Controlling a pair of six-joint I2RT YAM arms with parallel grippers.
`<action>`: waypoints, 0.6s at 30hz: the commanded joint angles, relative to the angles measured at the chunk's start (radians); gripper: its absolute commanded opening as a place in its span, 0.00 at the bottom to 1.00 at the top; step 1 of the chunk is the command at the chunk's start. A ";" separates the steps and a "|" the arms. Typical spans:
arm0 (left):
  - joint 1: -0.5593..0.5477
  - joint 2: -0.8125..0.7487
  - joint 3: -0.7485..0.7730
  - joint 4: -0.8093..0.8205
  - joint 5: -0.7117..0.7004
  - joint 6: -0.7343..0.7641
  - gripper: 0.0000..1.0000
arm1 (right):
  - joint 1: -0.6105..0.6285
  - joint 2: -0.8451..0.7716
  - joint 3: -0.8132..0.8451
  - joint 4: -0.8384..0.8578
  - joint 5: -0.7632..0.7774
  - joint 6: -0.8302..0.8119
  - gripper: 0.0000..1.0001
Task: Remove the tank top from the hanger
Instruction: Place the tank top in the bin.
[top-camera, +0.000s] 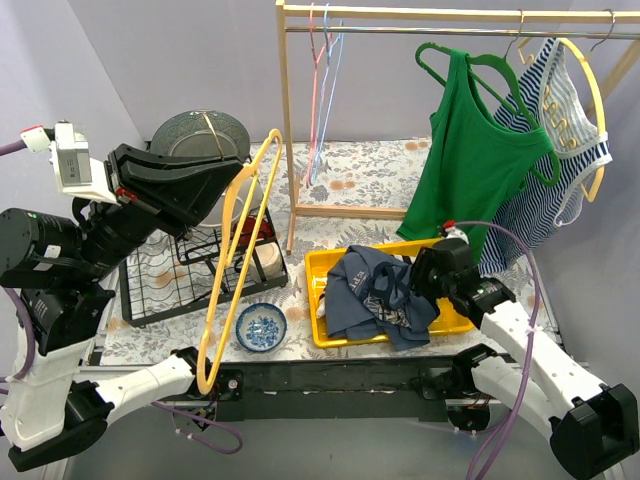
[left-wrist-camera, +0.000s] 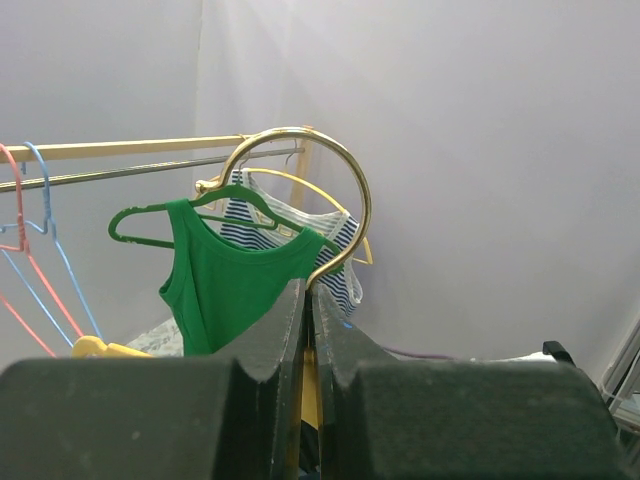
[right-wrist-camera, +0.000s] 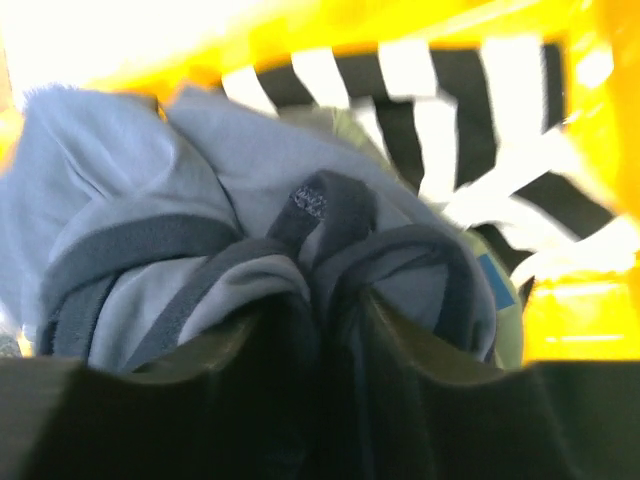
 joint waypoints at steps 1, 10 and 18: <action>0.001 0.005 0.020 0.020 -0.014 0.016 0.00 | 0.001 0.016 0.219 -0.164 0.136 -0.048 0.58; 0.001 -0.010 0.017 0.009 -0.015 0.010 0.00 | 0.001 0.043 0.503 -0.475 0.271 -0.163 0.68; 0.001 -0.010 0.009 0.024 -0.012 0.005 0.00 | 0.001 0.047 0.516 -0.454 -0.282 -0.278 0.56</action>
